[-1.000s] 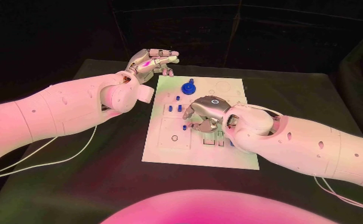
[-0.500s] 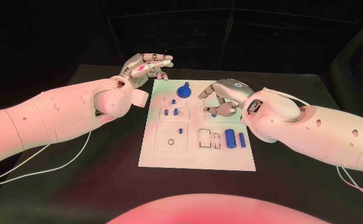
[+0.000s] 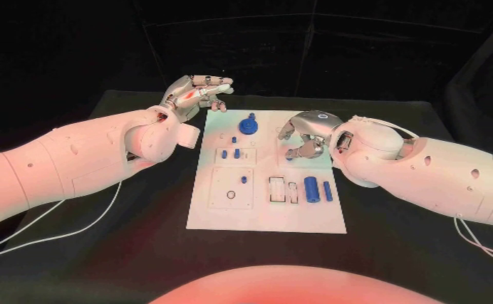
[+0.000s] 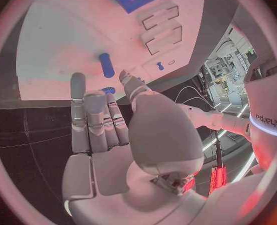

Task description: Assemble the parts on the task board

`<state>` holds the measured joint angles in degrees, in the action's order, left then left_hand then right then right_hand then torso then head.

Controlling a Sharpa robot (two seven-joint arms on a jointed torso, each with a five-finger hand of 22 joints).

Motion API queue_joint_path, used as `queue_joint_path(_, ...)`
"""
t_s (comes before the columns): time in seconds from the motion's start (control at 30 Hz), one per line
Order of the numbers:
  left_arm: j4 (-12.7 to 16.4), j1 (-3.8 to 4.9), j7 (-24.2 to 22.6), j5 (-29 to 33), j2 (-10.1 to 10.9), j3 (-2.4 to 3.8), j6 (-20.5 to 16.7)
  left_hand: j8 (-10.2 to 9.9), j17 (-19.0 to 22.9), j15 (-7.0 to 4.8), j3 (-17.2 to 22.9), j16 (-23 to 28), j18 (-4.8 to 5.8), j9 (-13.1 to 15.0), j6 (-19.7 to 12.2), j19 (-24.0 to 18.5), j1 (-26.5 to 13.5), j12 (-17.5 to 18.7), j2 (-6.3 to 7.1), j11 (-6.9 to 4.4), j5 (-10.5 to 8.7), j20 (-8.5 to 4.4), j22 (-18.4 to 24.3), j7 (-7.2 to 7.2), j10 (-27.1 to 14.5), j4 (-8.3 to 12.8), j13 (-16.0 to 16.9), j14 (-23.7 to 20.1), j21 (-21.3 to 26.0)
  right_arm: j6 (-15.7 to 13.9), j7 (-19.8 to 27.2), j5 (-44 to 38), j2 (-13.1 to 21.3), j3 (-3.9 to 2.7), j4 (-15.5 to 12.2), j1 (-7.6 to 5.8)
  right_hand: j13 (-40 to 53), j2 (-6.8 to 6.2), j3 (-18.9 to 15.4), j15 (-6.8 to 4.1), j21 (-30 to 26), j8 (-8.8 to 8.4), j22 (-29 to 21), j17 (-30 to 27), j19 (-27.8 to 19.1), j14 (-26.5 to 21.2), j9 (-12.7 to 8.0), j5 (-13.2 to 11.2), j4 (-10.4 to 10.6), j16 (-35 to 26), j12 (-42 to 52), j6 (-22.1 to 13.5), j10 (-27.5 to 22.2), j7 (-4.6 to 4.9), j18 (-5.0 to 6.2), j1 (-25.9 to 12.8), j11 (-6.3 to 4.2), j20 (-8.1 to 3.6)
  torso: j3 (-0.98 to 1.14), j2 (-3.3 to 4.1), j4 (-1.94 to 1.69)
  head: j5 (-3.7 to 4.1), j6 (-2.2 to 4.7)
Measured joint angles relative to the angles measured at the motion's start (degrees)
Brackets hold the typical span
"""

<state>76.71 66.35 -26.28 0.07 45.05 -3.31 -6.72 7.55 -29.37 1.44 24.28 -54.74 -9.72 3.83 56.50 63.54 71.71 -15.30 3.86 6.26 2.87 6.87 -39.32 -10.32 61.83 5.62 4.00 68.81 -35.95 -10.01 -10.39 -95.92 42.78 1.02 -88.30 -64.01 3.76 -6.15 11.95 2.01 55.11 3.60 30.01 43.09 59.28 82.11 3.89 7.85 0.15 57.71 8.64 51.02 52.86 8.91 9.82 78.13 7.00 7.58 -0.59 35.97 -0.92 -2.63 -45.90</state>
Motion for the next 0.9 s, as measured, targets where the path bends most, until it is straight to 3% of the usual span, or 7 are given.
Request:
queue_joint_path(0.23,-0.09,0.0,0.14,0.0,-0.03,0.0,0.16,0.0,0.0,0.2,0.0,0.0,0.0,0.0,0.0,0.0,0.23,0.0,-0.23,0.0,0.0,0.0,0.07,0.0,0.0,0.0,0.0,-0.2,0.0,5.39,-0.37,-1.15,-0.72,0.02,0.77,-0.02,0.04,0.5,-1.24,-0.19,-0.46,0.34,-0.31,-0.13,0.23,0.19,0.14,0.63,0.15,0.0,1.03,1.08,1.1,-0.36,0.0,0.5,-0.45,-0.23,0.01,0.0,-0.06,0.02,-0.19)
queue_joint_path(0.33,-0.13,0.0,0.2,0.0,-0.04,0.0,0.22,0.0,0.0,0.2,0.0,0.0,0.0,0.0,0.0,0.0,0.23,0.0,-0.23,0.0,0.0,0.0,0.07,0.0,0.0,0.0,0.0,-0.2,0.0,6.66,-0.41,-1.44,-1.11,0.03,1.31,-0.02,0.04,1.39,-1.62,-0.39,-0.61,0.35,-0.4,-0.23,0.43,0.39,0.22,0.63,0.06,-0.25,1.5,1.89,1.41,0.23,-0.01,1.39,-0.56,-0.43,0.04,0.0,-0.06,-0.03,-0.2)
queue_joint_path(0.47,-0.23,0.0,0.26,0.0,-0.09,0.0,0.31,0.0,-0.01,0.2,0.0,0.0,0.0,0.0,0.0,0.0,0.23,0.0,-0.23,0.0,0.0,0.0,0.07,0.0,0.0,0.0,0.0,-0.2,0.0,7.15,-0.32,-1.86,-1.47,0.03,1.89,-0.01,0.02,2.64,-1.21,-0.83,-0.61,0.68,-0.4,0.87,0.83,0.83,0.33,0.63,-0.35,0.41,2.16,3.77,2.8,0.63,-0.01,2.64,-0.66,-0.83,0.04,0.0,-0.05,-0.09,-0.18)
queue_joint_path(0.9,-0.6,0.0,0.45,0.0,-0.24,0.0,0.48,0.0,0.04,0.2,0.0,0.0,0.01,0.0,0.0,0.0,0.23,0.0,-0.23,0.0,0.0,0.0,0.06,0.0,0.0,0.0,0.01,-0.2,0.22,6.83,0.79,-2.7,-1.87,0.03,2.25,0.0,-0.16,3.68,2.97,-1.2,4.56,0.88,6.54,7.84,4.74,1.64,0.32,-0.17,-0.31,6.35,2.44,7.83,7.53,0.25,-0.01,3.68,-1.35,-1.23,0.07,0.03,0.03,0.09,-0.27)
